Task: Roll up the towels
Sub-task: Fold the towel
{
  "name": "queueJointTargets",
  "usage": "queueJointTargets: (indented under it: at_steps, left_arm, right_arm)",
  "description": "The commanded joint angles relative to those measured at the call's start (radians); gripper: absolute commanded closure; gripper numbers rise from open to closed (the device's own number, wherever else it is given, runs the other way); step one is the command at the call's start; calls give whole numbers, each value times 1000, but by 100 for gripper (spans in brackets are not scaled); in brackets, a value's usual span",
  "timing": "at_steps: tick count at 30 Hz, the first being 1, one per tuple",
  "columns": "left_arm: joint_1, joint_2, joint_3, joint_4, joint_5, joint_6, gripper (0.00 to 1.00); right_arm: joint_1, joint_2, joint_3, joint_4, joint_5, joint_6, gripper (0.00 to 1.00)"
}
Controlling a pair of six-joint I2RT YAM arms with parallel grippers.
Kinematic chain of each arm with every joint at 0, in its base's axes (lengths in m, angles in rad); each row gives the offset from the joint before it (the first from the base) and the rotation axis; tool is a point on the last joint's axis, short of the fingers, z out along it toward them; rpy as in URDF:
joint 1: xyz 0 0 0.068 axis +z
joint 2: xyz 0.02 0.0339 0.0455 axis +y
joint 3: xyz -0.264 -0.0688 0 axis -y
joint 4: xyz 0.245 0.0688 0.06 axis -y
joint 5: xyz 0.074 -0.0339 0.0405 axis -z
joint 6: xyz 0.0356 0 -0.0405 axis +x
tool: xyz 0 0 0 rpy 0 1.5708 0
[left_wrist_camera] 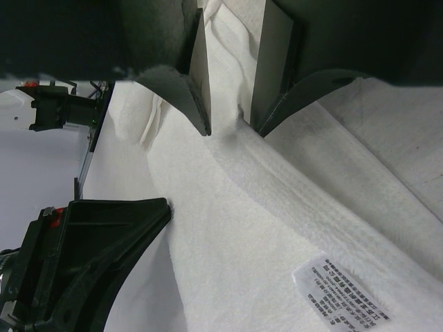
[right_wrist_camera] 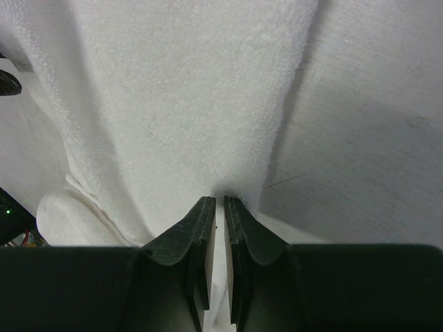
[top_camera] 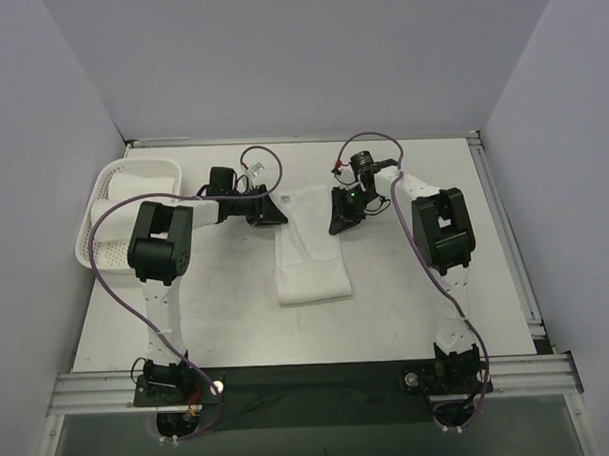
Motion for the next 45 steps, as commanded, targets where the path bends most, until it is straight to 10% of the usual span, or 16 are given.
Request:
queueJointTargets:
  at_steps: [1, 31, 38, 45]
  left_arm:
    - [2, -22, -4, 39, 28, -5, 61]
    - [72, -82, 88, -285, -4, 150, 100]
    - [72, -36, 103, -357, -99, 211, 88]
    - [74, -90, 115, -400, -90, 293, 50]
  right_arm:
    - [-7, 14, 24, -21, 8, 3, 87]
    - [21, 39, 14, -41, 168, -1, 90]
    - [28, 25, 14, -49, 153, -6, 89]
    - [30, -62, 3, -66, 68, -20, 86]
